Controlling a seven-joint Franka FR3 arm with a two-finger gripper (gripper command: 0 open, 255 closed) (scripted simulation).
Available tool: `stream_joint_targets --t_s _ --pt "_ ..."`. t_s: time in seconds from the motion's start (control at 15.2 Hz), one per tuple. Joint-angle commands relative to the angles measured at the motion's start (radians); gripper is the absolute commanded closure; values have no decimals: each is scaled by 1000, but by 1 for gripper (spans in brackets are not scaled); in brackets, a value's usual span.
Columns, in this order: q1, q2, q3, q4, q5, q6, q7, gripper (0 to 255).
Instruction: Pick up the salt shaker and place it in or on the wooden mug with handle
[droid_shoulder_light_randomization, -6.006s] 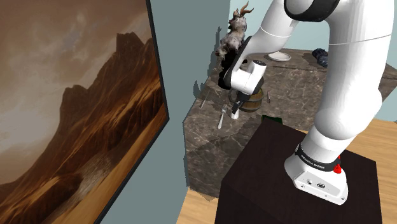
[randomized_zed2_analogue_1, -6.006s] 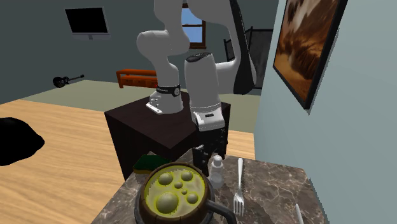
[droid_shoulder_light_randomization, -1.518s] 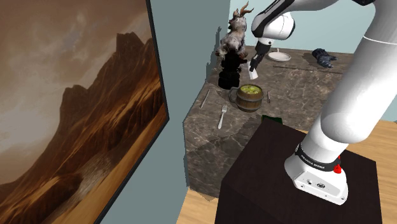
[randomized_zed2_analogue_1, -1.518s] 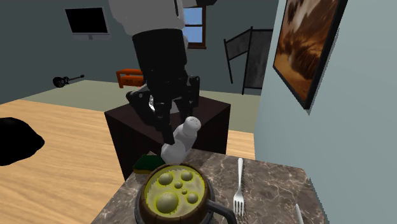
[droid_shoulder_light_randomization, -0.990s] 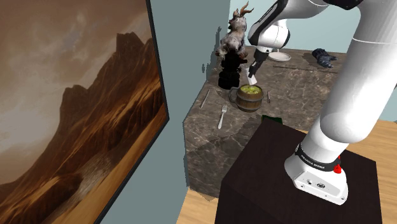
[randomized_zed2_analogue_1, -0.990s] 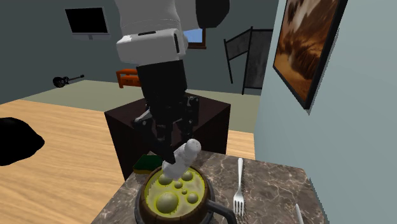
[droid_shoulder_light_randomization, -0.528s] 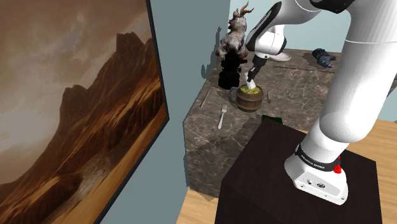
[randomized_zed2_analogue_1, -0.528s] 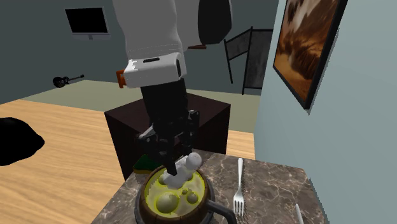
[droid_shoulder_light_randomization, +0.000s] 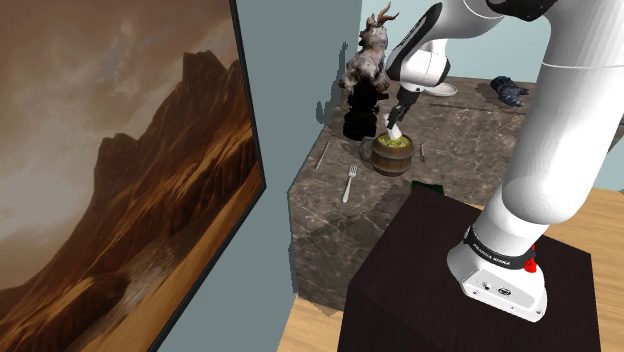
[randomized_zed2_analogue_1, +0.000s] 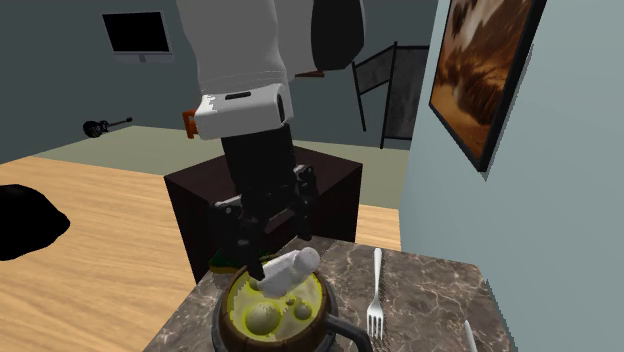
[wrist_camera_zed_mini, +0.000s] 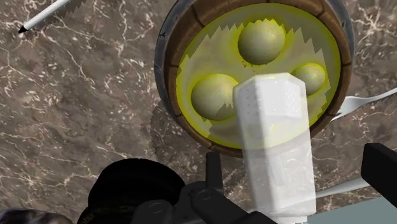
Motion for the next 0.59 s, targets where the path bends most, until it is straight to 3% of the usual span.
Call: stream_joint_targets --t_s 0.0,0.13,0.4,0.53 --pt "0 0 0 0 0 0 0 0" --pt "0 0 0 0 0 0 0 0" --pt "37 -138 -59 -9 -176 -83 121 0" --pt "34 -138 -56 -9 -176 -83 121 0"
